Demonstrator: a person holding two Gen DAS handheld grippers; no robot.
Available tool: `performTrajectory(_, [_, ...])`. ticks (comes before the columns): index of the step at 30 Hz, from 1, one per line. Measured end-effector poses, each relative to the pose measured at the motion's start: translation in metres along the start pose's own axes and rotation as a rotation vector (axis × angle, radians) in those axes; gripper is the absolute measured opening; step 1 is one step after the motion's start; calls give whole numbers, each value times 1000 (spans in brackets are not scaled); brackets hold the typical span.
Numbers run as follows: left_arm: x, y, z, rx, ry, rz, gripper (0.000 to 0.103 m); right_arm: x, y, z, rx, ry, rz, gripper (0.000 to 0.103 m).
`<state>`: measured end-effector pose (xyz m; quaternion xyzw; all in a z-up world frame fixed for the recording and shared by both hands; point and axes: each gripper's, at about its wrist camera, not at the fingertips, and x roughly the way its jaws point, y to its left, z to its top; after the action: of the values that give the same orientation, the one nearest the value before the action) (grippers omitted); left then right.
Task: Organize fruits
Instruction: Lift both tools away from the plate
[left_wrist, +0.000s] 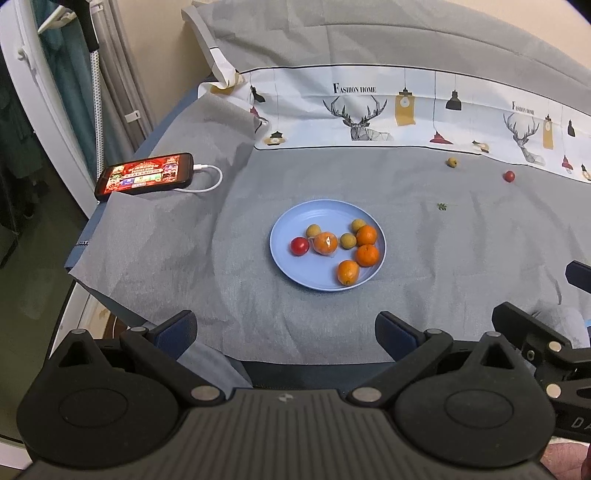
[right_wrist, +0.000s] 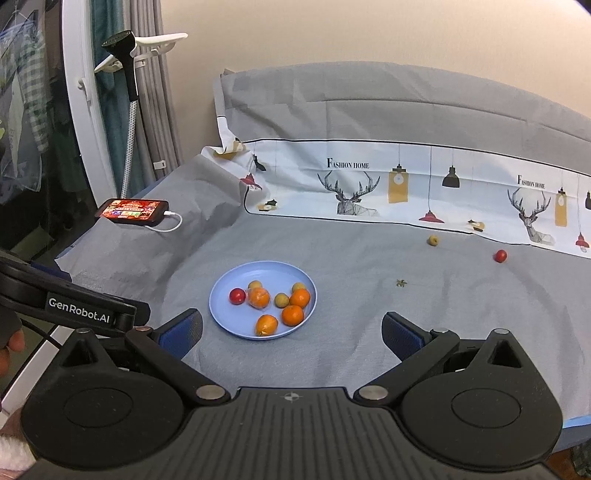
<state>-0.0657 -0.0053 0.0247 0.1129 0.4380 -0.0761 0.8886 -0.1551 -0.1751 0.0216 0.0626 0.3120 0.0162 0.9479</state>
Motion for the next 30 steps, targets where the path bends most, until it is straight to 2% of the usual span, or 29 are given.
performTrajectory(9, [20, -13, 14, 35, 46, 4, 103, 17, -23, -2, 63, 28, -12, 102])
performTrajectory(17, [59, -49, 44, 88, 121, -7, 103, 46, -73, -6, 213, 45, -91, 102])
performTrajectory(22, [88, -90, 80, 119, 113, -46, 103, 69, -124, -8, 370, 69, -142, 102])
performTrajectory(25, [113, -124, 109, 140, 96, -77, 103, 88, -158, -5, 416, 56, -214, 102])
performTrajectory(30, [174, -187, 164, 165, 64, -83, 103, 133, -229, -2, 530, 68, -346, 102])
